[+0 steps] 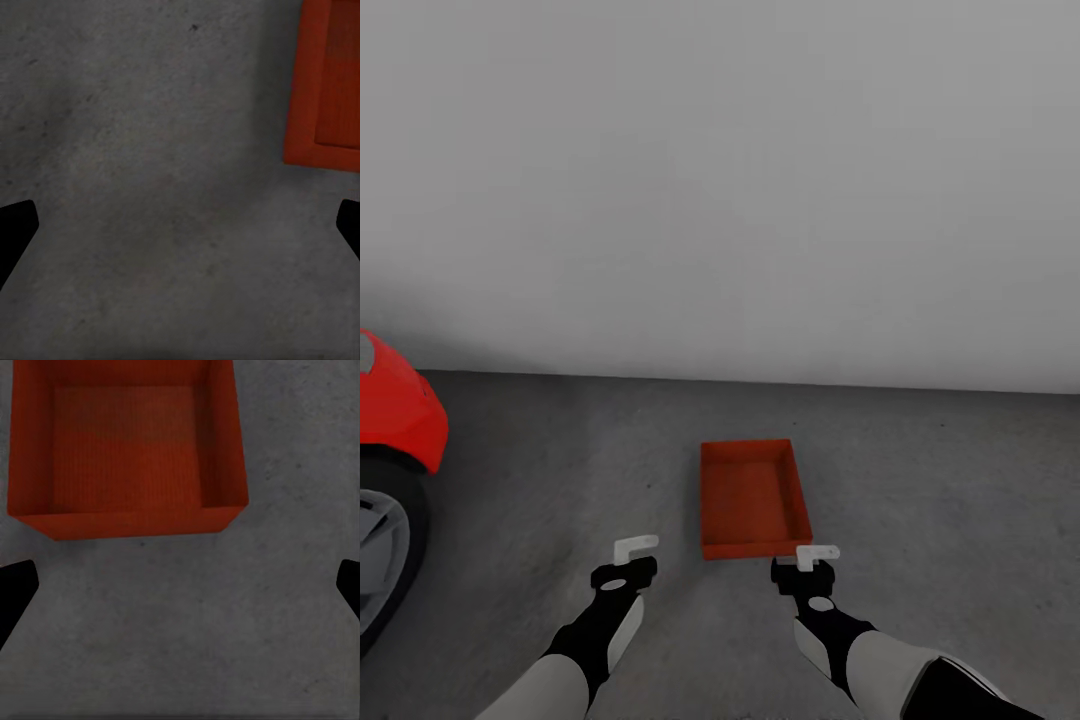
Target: Move the two storage containers from the living room to the garage. In the garage, place one container on the floor and stack the other container on top of it (either order is fine).
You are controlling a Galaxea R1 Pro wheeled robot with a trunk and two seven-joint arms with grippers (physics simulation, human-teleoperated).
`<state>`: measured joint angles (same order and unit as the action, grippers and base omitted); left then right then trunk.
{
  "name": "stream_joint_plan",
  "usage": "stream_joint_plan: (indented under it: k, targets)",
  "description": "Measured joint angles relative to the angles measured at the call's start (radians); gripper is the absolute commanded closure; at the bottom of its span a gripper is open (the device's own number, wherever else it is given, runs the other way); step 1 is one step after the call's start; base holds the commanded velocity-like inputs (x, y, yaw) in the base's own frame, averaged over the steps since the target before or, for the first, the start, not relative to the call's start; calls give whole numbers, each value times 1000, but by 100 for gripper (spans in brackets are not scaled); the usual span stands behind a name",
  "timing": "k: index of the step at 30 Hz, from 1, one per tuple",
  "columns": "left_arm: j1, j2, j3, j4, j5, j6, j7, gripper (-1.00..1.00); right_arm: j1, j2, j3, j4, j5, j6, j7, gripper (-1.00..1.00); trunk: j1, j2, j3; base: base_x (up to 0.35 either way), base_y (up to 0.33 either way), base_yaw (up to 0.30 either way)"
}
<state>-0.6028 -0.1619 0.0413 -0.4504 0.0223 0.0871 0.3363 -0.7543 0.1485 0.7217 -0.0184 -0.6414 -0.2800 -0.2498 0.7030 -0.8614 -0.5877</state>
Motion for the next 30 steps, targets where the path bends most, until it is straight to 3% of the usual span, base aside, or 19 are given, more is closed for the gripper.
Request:
stream_joint_plan:
  k: [17,30]
  targets:
    - [0,0,-3,-1,-1,-9,-7,-100,0,0,0,1,0,0,0,-100,0,0,0,-8,0,0]
    - [0,-1,-1,-2,1,1,-3,-100,0,0,0,0,0,1,0,-100,1,0,0,-302,0,0]
